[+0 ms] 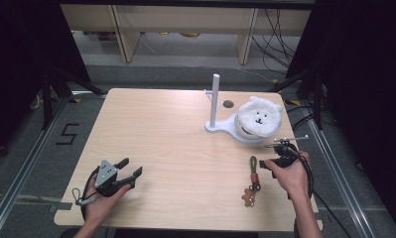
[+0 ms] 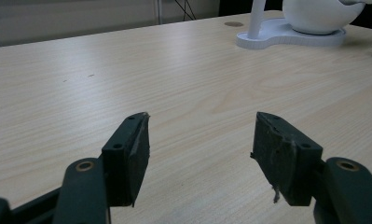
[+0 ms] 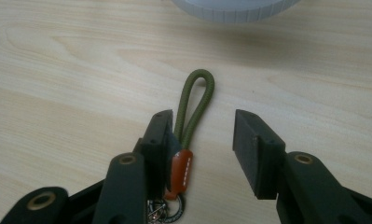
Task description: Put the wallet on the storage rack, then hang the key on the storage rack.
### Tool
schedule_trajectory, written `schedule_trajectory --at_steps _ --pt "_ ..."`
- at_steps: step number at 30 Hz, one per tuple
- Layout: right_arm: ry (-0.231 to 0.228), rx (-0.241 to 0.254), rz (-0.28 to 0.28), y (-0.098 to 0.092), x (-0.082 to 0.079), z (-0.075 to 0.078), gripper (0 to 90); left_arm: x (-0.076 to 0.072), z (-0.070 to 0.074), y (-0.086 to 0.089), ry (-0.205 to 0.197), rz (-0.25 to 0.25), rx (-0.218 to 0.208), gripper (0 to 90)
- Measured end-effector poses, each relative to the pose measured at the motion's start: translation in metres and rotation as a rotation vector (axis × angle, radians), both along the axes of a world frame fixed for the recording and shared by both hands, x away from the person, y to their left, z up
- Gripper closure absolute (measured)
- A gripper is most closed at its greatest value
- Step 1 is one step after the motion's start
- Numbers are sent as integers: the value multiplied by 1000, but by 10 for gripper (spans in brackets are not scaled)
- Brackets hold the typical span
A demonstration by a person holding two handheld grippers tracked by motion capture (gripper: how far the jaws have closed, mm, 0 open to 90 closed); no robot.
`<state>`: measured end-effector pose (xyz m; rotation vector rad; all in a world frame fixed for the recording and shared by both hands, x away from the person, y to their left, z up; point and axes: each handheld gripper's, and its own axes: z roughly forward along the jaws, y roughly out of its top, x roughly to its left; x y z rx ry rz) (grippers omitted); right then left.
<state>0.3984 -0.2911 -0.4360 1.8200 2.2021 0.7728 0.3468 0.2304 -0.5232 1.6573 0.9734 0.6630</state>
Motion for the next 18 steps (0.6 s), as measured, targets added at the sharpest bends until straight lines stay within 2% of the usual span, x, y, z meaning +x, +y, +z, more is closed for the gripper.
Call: schedule_trajectory --at_steps 2,5,9,10,12,14,18 --pt "5 -32 -21 1 -1 0 584 -1 1 0 6 3 10 359" --pt "23 -17 -7 4 -2 1 585 -1 1 1 4 2 7 358" --pt "56 -31 11 7 0 0 590 -1 1 1 6 3 8 358" --pt "108 -3 -19 12 -1 2 590 -1 1 1 7 4 10 358" --pt "140 -3 -31 15 0 1 593 0 0 0 2 -1 0 358" --pt "154 -6 -43 17 2 -1 594 0 0 0 2 -1 0 358" --pt "200 -14 -34 19 5 -5 594 0 1 0 10 -1 19 358"
